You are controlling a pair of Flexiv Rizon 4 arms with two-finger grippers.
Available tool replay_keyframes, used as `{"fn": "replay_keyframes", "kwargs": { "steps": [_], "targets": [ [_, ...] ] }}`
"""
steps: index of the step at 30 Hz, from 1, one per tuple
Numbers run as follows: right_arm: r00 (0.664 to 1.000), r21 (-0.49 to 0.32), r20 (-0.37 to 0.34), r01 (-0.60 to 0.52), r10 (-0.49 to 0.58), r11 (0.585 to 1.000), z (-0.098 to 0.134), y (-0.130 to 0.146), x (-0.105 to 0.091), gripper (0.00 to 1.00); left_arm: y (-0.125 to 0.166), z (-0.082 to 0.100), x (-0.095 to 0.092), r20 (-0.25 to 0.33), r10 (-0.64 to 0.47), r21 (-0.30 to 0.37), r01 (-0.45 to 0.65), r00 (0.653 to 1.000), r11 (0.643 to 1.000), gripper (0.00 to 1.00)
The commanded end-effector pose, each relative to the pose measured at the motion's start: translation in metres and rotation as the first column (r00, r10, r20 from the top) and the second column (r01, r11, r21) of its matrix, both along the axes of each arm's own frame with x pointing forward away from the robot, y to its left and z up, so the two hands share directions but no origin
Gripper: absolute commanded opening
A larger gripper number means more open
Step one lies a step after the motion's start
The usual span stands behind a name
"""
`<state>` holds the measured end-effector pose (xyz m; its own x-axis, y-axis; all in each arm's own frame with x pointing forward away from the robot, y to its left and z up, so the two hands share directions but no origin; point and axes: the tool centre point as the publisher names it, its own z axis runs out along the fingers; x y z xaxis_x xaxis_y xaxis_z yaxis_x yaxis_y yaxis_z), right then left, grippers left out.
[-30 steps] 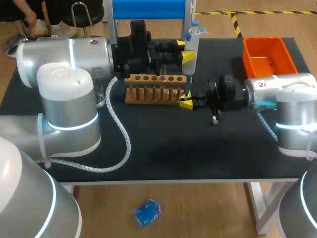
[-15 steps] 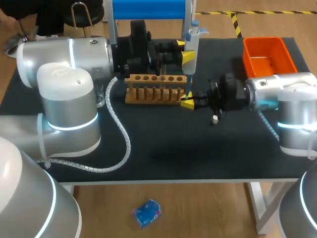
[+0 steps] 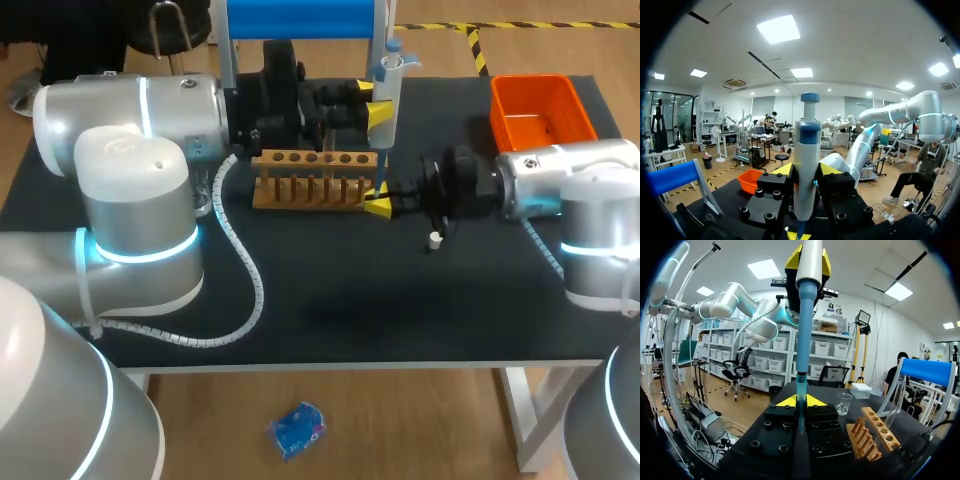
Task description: Invert the test tube, pick up the pipette, mount the tip to pipette, aspirate from beaker and dispense into the tube, eject the tip, return the pipette, and cap with the stopper.
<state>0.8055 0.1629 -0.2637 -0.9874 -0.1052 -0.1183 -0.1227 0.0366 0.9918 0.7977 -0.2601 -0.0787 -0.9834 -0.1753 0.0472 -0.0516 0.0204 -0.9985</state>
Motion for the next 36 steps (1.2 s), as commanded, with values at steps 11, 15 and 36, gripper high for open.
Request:
{"fn": "replay_keyframes", "kwargs": {
  "steps": [11,15,36],
  "targets": [
    [0.991,0.033,0.029,0.128,-0.129,0.991,0.0135,0.0007,-0.0037,0.00,-0.0005,-0.0096,-0.0006,-0.002,0.001,0.002,-0.001,1.000,1.000,0.00],
    [0.986,0.038,0.032,0.160,-0.162,0.986,0.0130,0.0006,-0.0039,0.00,-0.0005,-0.0096,-0.0006,-0.002,0.001,0.002,-0.001,1.000,1.000,0.00],
    [0.987,0.021,0.001,0.162,-0.162,0.987,0.0095,-0.0032,-0.0015,1.00,-0.0005,-0.0096,-0.0006,-0.002,0.001,0.002,-0.001,1.000,1.000,0.00]
  ]
}}
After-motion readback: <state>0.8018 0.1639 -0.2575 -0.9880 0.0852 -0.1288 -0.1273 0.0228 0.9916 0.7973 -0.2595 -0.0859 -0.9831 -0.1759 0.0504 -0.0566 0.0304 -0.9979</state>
